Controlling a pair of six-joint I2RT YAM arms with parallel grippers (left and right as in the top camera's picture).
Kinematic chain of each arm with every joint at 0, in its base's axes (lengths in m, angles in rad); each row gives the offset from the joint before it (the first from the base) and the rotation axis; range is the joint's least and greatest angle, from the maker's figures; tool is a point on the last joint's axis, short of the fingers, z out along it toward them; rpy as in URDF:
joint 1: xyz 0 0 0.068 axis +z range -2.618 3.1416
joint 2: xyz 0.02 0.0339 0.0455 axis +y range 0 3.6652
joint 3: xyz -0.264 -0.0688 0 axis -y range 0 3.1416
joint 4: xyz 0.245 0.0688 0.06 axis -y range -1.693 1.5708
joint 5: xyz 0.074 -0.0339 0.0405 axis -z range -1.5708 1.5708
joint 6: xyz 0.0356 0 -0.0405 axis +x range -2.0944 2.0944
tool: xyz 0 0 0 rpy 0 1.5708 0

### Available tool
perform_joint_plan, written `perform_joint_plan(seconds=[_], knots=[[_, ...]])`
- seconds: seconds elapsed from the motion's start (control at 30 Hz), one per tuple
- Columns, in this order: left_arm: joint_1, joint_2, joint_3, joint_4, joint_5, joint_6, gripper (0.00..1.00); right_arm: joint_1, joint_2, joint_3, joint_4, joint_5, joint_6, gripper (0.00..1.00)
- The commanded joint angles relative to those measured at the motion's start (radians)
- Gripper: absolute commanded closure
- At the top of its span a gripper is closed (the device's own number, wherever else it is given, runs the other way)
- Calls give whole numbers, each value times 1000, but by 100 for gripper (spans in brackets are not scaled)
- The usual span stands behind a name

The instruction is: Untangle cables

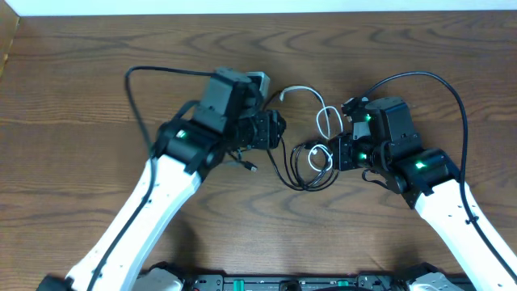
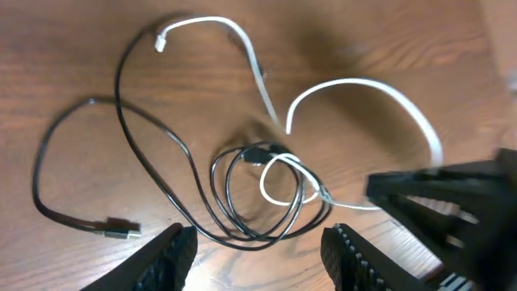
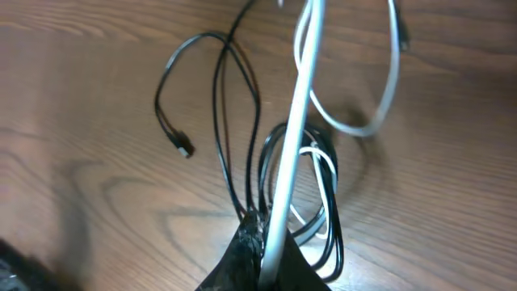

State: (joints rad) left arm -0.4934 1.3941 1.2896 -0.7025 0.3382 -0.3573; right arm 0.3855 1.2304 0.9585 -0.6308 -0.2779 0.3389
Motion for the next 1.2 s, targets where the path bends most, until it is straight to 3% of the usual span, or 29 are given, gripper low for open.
perform_joint_plan(seconds=[0.0,0.23,0.43,1.17], knots=[[3,71,6,-4,48,24,45,2,1,8,24,-81,24,99],[1,195,6,-12,54,31,45,2,1,8,72,-73,114,99],[-30,270,6,-11,104,103,48,2,1,8,105,-73,163,99],[-124,436,1,137,8,101,49,2,0,8,108,-92,181,99]])
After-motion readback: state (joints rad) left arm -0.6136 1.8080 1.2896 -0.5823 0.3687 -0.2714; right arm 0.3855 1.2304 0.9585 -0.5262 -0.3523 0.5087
